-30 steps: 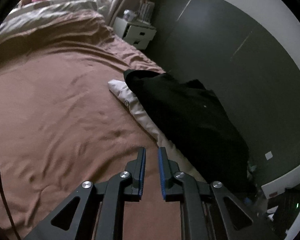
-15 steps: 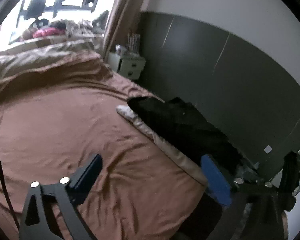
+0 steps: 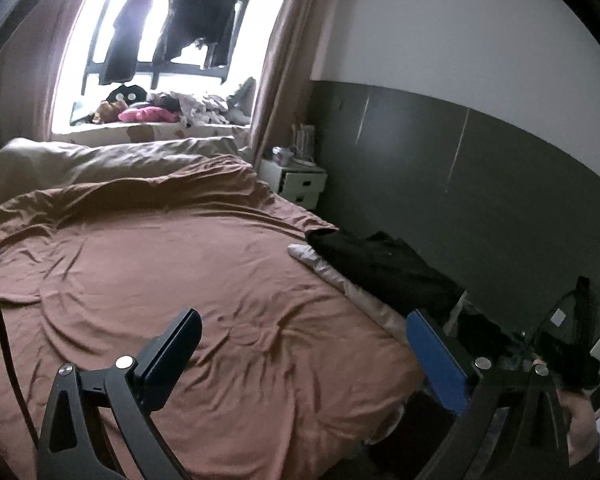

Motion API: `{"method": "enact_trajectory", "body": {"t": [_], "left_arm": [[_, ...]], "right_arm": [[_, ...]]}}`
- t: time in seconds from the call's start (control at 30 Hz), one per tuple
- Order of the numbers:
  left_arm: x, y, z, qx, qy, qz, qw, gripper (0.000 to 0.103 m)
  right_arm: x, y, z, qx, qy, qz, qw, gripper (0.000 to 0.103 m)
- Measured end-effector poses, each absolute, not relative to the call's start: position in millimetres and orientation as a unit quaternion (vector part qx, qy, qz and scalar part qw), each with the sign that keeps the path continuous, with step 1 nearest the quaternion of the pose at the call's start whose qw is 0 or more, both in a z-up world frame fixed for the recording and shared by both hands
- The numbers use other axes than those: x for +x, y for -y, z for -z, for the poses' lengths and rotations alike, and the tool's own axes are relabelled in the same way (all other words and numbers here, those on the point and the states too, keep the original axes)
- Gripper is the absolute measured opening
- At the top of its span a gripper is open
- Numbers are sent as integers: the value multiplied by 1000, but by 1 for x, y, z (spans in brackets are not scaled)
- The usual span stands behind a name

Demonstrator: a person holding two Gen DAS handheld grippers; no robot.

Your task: Fold large clothes

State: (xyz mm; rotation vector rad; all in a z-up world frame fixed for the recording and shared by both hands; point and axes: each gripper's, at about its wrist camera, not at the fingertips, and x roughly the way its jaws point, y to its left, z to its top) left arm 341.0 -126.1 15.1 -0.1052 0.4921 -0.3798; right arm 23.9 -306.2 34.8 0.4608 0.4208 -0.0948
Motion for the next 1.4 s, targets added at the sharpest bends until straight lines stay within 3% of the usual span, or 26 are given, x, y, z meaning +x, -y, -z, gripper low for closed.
{"method": "enact_trajectory", "body": {"t": [0.67, 1.4], "left_arm": [[191, 70, -44, -76, -195, 131, 969, 103], [79, 50, -29, -62, -183, 88, 977, 103]], "right_arm": [[-55, 273, -44, 165, -184, 2, 969, 103], [-103, 212, -44, 92, -195, -45, 976, 103]]}}
